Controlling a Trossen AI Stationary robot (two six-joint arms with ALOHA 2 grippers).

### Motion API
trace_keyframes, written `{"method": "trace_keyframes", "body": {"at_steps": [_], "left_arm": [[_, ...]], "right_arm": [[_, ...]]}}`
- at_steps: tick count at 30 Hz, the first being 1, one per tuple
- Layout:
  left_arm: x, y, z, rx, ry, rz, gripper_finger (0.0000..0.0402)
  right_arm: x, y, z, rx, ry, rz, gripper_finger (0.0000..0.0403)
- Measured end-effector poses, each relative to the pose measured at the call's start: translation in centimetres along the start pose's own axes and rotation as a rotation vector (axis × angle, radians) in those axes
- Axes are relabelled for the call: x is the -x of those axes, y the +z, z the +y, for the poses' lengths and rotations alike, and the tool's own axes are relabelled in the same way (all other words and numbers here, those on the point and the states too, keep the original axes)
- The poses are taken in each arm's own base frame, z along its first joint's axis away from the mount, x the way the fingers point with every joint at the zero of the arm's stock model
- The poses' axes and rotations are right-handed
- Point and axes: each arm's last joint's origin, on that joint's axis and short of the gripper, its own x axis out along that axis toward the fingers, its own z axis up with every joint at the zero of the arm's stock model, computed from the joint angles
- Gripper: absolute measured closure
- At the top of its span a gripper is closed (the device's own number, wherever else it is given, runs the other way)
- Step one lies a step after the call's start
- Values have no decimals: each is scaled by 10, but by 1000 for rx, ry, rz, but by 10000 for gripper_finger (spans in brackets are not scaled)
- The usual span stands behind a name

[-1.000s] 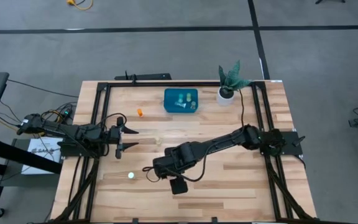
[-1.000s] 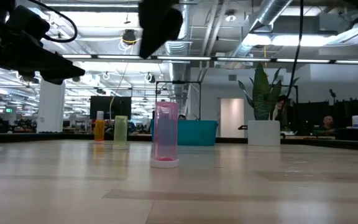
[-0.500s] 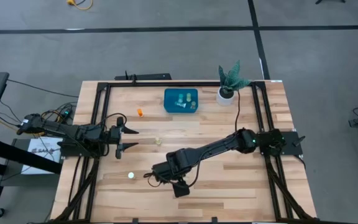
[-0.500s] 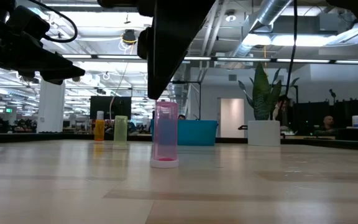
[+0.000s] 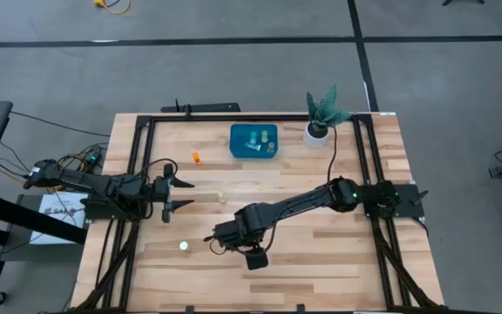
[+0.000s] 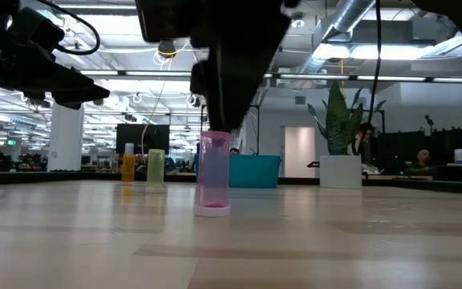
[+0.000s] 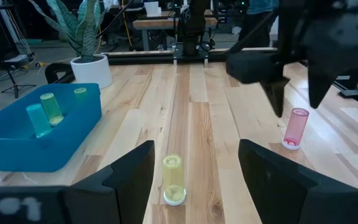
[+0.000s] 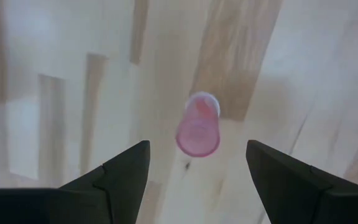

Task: Pick and place pill bottles into a basket
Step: Put the pink pill bottle into the blue bin

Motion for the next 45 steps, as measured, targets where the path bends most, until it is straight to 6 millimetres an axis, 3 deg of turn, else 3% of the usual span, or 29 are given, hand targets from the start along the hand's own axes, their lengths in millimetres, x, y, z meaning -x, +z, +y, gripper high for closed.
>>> {"method": "trace_keyframes", "body": {"at_steps": [4,13,24,29,32,36,42,45], "left_arm": [[0,0,0,0,0,0,178],[0,0,0,0,0,0,178],[0,0,0,0,0,0,178],[0,0,0,0,0,0,178],[0,0,0,0,0,0,178],[0,0,0,0,0,0,178],[0,0,0,0,0,0,178],[0,0,0,0,0,0,178]], "right_arm": [[-9,-4,-3,-8,-2,32,143],[-9,0,-7,-18,-1,-9,153],[-9,3,-6,-29,31,-34,269],[-2,2,-15,-41,35,-49,318],[16,1,-29,-68,30,-86,321],[59,-7,-62,-134,9,-178,302],[131,-37,-134,-269,-58,-349,312],[158,-55,-172,-328,-104,-434,320]]}}
